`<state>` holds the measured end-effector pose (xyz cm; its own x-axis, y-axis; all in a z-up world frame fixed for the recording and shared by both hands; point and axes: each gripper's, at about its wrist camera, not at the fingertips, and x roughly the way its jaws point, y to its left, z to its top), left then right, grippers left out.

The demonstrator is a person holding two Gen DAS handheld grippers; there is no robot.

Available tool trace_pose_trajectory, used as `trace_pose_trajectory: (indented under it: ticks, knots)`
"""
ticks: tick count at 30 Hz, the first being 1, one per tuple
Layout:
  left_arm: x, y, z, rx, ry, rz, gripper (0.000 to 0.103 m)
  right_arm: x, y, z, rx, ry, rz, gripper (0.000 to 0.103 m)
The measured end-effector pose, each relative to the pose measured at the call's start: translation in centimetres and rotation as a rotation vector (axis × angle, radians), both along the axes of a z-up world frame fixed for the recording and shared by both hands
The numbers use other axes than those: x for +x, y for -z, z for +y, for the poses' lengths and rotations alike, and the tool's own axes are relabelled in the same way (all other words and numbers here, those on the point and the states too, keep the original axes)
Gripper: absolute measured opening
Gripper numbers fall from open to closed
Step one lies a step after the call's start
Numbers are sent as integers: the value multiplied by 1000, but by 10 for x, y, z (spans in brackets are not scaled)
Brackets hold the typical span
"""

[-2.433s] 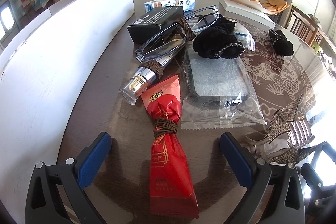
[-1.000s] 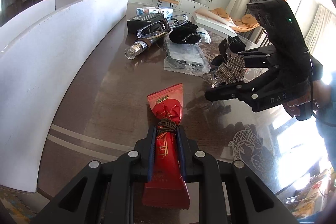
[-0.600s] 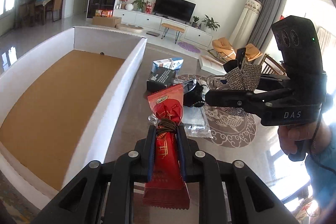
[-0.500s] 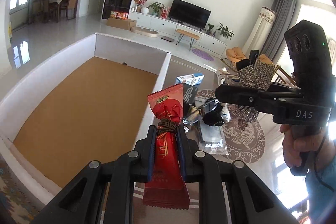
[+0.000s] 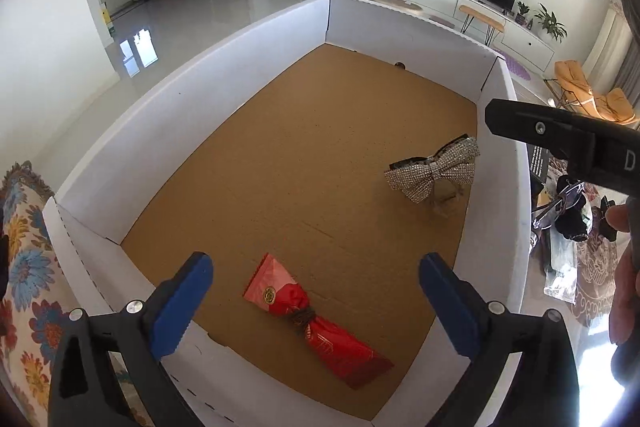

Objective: Organize objects
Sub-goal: 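Lower the red package into the white bin with the left gripper while the right drops the shoe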

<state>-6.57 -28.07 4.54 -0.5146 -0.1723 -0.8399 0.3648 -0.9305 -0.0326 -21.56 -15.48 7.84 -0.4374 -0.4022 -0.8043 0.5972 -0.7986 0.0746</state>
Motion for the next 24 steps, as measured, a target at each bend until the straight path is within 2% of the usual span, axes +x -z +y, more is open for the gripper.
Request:
trace_pose_trajectory:
  ticks: [3,6,10,13,15,18,22,24]
  knots:
    - [10,-11,20,-43,-8,82,103,14,-15,31,-22,36,99,94]
    - [25,-31,54,-62,38,179,103,37,-29,77,-40,72,211,102]
    - [50,-50,123,-9,203,292,103,77,-19,155,20,161,319,103]
    - [71,-49,187,52,371,330,103,101,19,226,100,315,278,103]
    - [79,-39,231,94,490,311,103,114,51,274,134,414,208,103]
    - [77,-3,289,117,614,218,103,124,95,329,205,537,106,103]
    - [74,51,328,47,641,108,103,120,119,370,182,660,43,103]
    - [74,70,329,-6,622,79,103,116,121,380,153,693,29,103]
